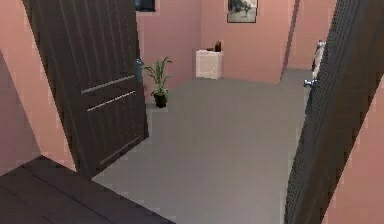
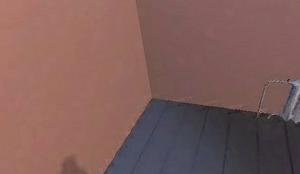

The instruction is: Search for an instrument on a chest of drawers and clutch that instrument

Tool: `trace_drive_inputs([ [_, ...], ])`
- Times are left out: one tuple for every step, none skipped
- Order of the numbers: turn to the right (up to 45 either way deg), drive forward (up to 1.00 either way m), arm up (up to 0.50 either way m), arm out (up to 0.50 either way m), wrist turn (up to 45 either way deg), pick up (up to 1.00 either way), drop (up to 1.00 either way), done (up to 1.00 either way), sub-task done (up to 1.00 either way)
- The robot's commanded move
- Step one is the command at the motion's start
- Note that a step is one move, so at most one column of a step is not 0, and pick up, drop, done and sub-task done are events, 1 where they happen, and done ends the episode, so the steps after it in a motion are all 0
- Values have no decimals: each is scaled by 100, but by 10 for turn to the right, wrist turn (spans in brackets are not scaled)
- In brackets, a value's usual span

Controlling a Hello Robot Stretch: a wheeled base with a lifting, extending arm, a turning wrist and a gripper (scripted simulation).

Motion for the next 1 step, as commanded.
trace_drive_inputs([
  [-90,0,0,0,0,0,0,0,0],
])
